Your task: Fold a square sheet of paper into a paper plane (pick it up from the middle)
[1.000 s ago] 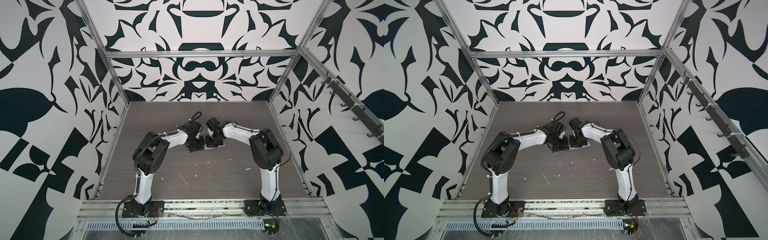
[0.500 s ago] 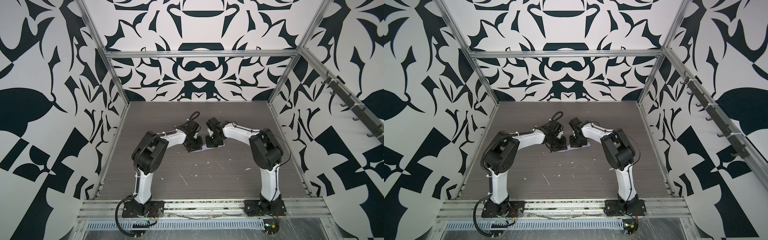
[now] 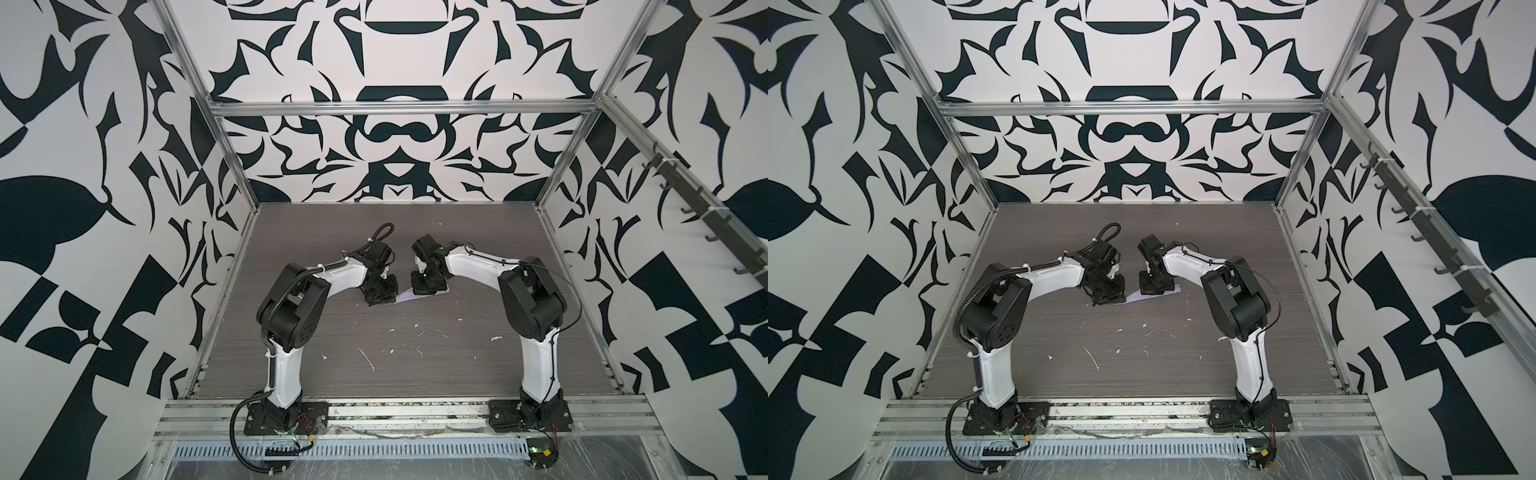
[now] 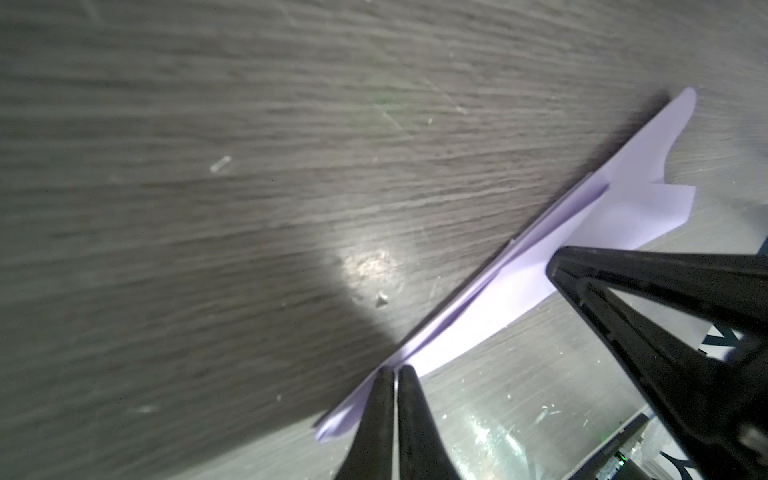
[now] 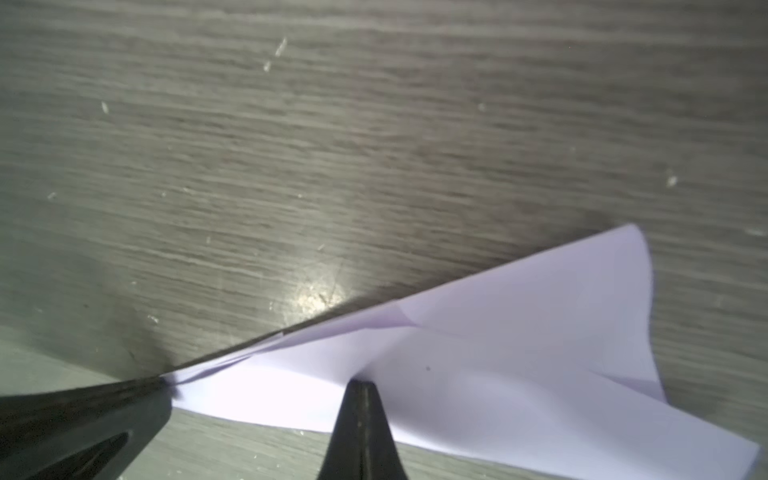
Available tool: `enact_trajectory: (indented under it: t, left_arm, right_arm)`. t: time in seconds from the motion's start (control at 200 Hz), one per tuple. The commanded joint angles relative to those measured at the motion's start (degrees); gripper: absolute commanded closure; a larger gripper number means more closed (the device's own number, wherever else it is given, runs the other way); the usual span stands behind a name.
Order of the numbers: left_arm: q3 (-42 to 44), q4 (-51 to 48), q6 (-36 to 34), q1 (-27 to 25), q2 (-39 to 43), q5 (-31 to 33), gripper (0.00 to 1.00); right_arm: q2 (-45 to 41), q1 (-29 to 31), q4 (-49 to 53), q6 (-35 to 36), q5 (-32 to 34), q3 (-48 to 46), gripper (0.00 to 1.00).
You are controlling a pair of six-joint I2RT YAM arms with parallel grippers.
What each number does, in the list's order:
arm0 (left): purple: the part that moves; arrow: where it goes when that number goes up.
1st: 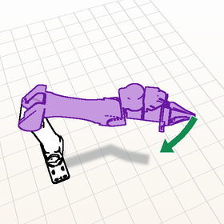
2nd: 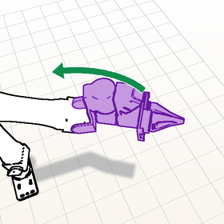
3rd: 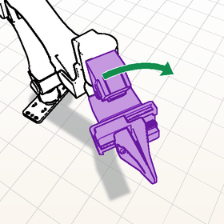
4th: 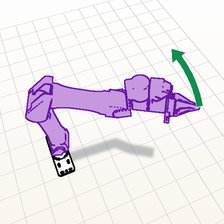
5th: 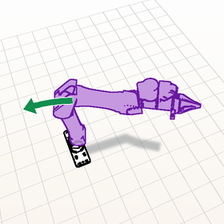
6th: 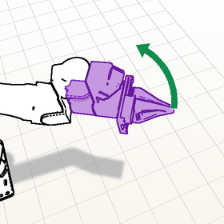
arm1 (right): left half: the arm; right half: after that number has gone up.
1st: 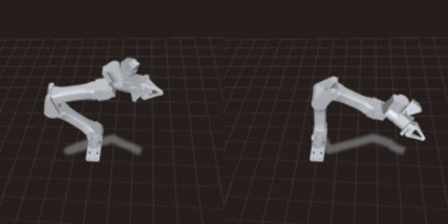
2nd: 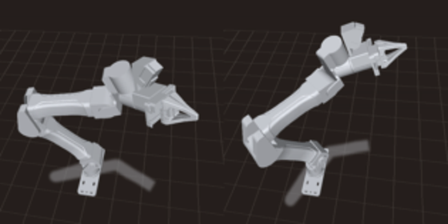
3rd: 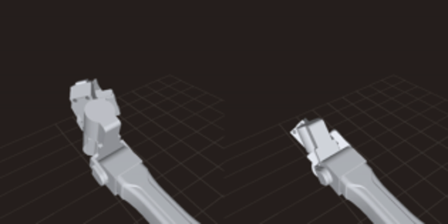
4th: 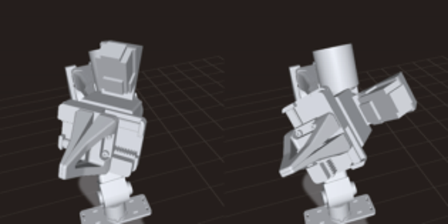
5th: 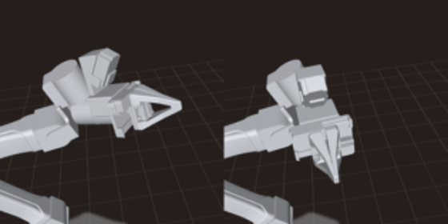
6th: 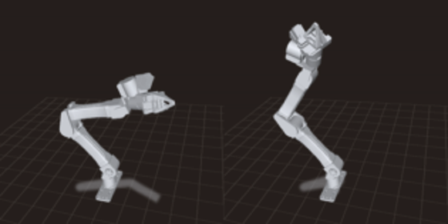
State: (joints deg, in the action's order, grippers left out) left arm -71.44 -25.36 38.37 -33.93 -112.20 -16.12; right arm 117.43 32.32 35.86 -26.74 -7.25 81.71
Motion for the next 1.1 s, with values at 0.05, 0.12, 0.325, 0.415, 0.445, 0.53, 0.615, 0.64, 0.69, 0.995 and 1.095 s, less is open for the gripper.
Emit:
enact_trajectory:
  t: [0.05, 0.12, 0.325, 0.415, 0.445, 0.53, 0.615, 0.64, 0.69, 0.995, 1.095]
  left_arm:
    - [1.7, -5.9, -0.9, 0.8, 0.5, 4.5, 0.9]
    - [1.8, -6.4, -1.4, 0.9, 0.8, 5.0, 0.9]
    - [1.8, -8.0, -4.8, 0.9, 1.5, 3.1, 0.9]
    - [1.9, -8.8, -5.8, 0.9, 1.5, 3.3, 0.9]
    - [1.8, -9.0, -6.1, 0.8, 1.5, 3.5, 0.9]
    - [1.4, -9.9, -6.3, 0.8, 1.5, 4.9, 0.9]
    - [0.7, -9.9, -6.2, 1.0, 2.8, 6.1, 0.9]
    - [0.4, -9.8, -6.1, 1.1, 3.4, 6.0, 0.9]
    - [0.0, -8.8, -5.9, 1.1, 4.7, 5.4, 0.9]
    - [1.0, -1.3, -0.9, -0.7, 5.9, -2.2, 0.9]
    - [0.5, -1.8, -0.8, -1.1, 4.2, -2.4, 0.91]
  right_arm:
    - [6.8, -0.8, 3.9, 0.6, 5.7, -4.0, 1.0]
    - [6.8, -0.8, 3.9, 0.6, 5.7, -4.0, 1.0]
    - [6.8, -0.8, 3.9, 0.6, 5.8, -4.1, 1.0]
    - [6.9, -0.8, 3.8, 0.6, 5.8, -4.0, 1.0]
    - [6.9, -0.8, 3.8, 0.6, 5.7, -4.0, 1.0]
    - [7.0, -0.8, 3.8, 0.6, 5.7, -3.8, 1.0]
    - [7.0, -0.8, 3.8, 0.6, 5.7, -3.9, 1.0]
    - [7.0, -0.8, 3.8, 0.6, 5.7, -4.0, 1.0]
    - [7.0, -0.8, 3.8, 0.6, 5.8, -4.0, 1.0]
    - [7.2, -0.8, 3.7, 0.5, 5.6, -4.2, 1.0]
    - [7.2, -0.8, 3.8, 0.6, 5.7, -4.2, 1.0]
